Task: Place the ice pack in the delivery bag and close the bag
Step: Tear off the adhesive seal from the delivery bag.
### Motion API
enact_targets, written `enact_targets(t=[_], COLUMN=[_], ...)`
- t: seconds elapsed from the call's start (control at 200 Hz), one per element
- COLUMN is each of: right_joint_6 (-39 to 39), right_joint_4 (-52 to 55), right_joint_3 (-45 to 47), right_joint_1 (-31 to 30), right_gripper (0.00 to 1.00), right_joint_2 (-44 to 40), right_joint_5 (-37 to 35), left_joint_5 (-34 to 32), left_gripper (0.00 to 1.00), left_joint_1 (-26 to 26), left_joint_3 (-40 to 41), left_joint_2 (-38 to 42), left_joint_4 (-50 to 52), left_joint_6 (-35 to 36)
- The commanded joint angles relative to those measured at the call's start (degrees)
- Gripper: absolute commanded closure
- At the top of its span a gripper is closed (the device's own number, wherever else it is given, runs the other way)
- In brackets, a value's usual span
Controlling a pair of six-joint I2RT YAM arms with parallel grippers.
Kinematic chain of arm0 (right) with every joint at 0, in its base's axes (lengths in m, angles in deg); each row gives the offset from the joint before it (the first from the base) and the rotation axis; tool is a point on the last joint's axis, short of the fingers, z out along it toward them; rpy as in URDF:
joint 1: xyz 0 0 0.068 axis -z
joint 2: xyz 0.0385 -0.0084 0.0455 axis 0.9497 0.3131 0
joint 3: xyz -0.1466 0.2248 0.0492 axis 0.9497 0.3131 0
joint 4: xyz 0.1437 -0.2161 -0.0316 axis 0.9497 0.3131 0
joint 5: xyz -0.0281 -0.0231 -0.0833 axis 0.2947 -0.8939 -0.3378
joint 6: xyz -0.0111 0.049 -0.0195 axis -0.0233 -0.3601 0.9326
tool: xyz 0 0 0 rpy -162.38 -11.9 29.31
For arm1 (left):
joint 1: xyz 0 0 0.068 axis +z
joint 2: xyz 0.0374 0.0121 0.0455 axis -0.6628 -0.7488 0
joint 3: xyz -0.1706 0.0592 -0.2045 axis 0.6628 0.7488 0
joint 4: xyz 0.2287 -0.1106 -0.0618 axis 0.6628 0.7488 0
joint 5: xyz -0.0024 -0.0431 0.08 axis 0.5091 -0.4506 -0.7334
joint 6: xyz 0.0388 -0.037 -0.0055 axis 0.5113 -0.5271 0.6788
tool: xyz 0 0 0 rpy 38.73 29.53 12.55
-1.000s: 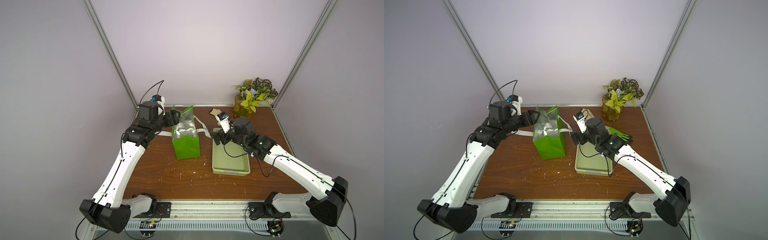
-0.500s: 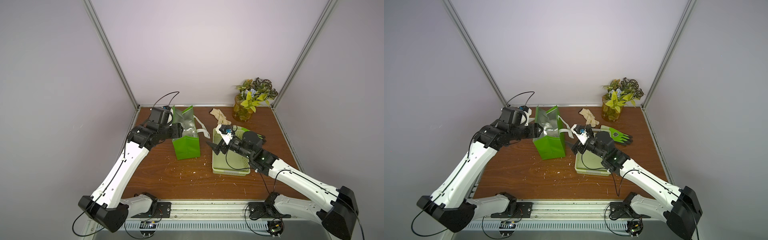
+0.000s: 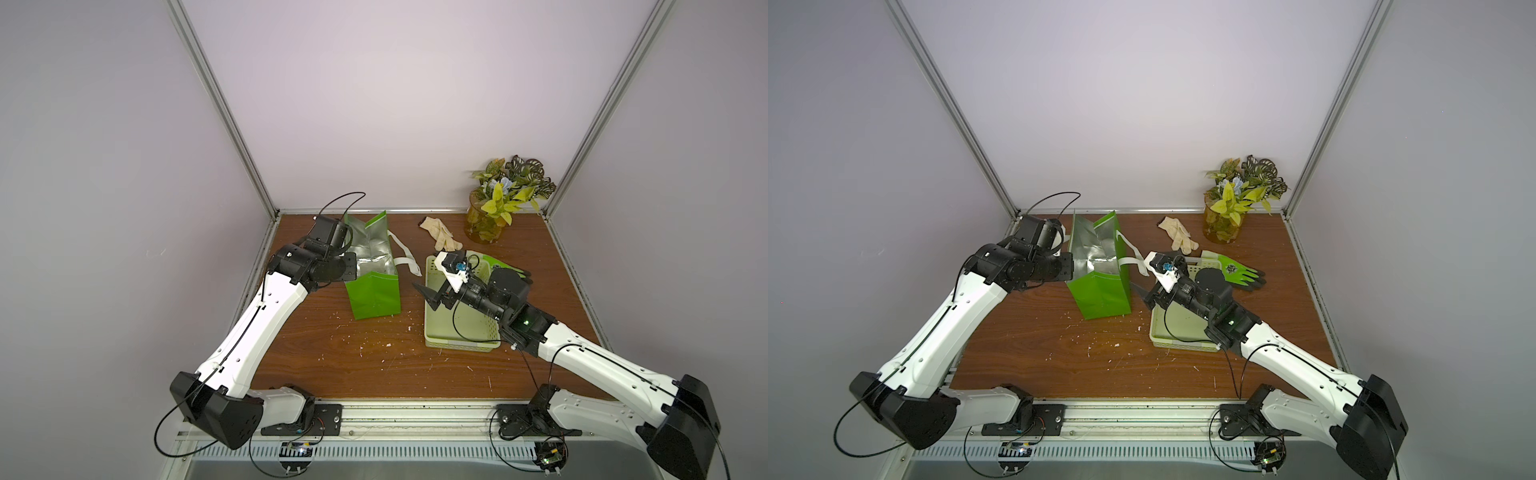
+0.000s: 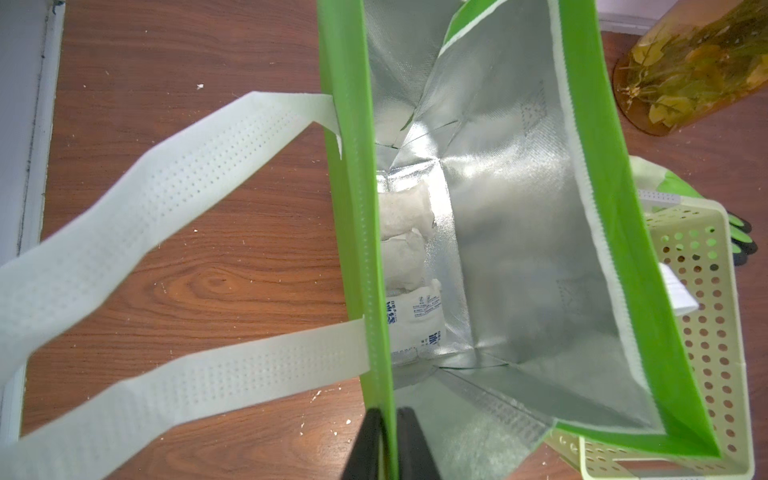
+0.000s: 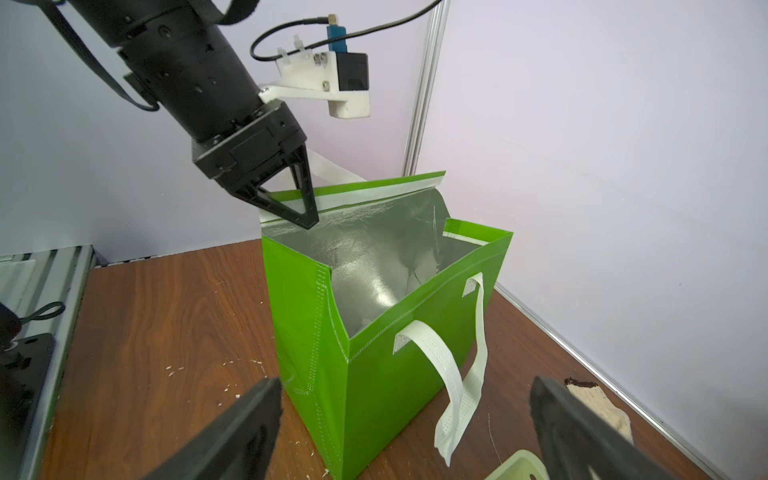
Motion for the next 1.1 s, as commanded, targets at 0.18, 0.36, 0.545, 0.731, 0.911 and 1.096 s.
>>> enact_targets(t=[0.18,0.36,0.545,0.731,0.911,1.096], right_joint_6=[2.84,3.77,4.31,8.97,19.57,24.13], right_joint_4=[-3.51,-3.29,-2.67,-4.98,-14.73,-22.27], right_joint_3=[-0.60,-0.84,-0.85,-0.52,0.78,-1.84], right_joint_1=[-1.23,-1.99,-2.35,-3.82,-6.64,-8.62], right_gripper=[0.02,0.02,0.02,0.08,0.24,0.41], right_joint_2=[0.65,1.01,0.76,1.80,6.06,13.93], right_joint_5=[5.22,4.92,4.96,6.74,12.32,12.23], left_joint_5=[-1.54,-2.73,-2.73,-1.21,4.00,9.26], left_gripper=[0.84,0.84,0.87,1.00,1.00,1.00], left_joint_1=[-0.39,-0.38,-0.40,0.17,3.34,5.25], left_joint_3=[-3.90,-4.58,-3.89,-3.06,-0.97,1.15], left_joint_2=[-1.09,-2.30,-2.32,-1.55,-0.12,1.42], left_joint_4=[0.98,0.98,1.06,0.89,-0.10,-2.29], left_joint_6=[0.51,0.93,1.22,-0.38,-2.16,-4.08])
